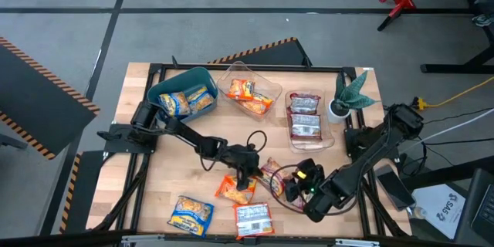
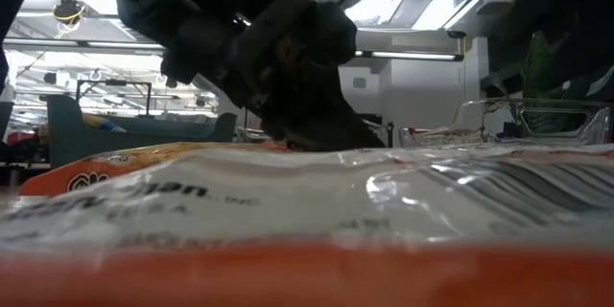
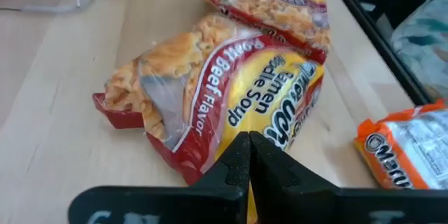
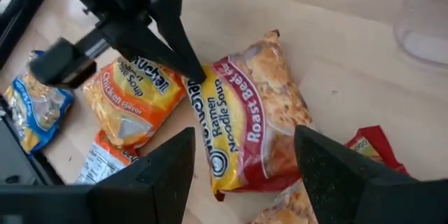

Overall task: Sort Maruchan noodles
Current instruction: Put the red noodle pack into the right transparent bin

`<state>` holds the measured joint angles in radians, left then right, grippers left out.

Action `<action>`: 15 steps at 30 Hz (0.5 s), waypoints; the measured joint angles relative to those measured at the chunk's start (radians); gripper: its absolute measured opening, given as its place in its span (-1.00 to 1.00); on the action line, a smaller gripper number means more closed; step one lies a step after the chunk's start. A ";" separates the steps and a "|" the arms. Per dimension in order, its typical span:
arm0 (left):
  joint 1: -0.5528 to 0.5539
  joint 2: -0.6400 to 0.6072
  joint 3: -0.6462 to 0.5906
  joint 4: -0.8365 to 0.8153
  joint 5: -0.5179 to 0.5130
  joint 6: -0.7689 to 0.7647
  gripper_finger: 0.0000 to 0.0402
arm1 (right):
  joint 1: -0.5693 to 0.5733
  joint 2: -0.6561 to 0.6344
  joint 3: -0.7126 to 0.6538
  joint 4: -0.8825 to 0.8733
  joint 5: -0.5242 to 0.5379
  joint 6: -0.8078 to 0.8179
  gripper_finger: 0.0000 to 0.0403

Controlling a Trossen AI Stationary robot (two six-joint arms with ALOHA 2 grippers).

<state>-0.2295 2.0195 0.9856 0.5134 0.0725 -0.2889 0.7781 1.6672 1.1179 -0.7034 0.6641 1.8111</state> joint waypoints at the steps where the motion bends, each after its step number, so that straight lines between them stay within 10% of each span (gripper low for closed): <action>1: 0.000 0.002 0.000 -0.004 0.002 0.009 -1.00 | -0.002 0.000 0.000 -0.001 0.001 0.000 0.13; 15: 0.015 -0.003 0.002 -0.150 -0.061 0.033 -1.00 | -0.131 0.027 0.000 0.009 -0.026 0.009 0.13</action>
<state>-0.2140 2.0162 0.9874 0.3638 0.0114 -0.2557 0.6476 1.6942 1.1179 -0.6943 0.6381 1.8202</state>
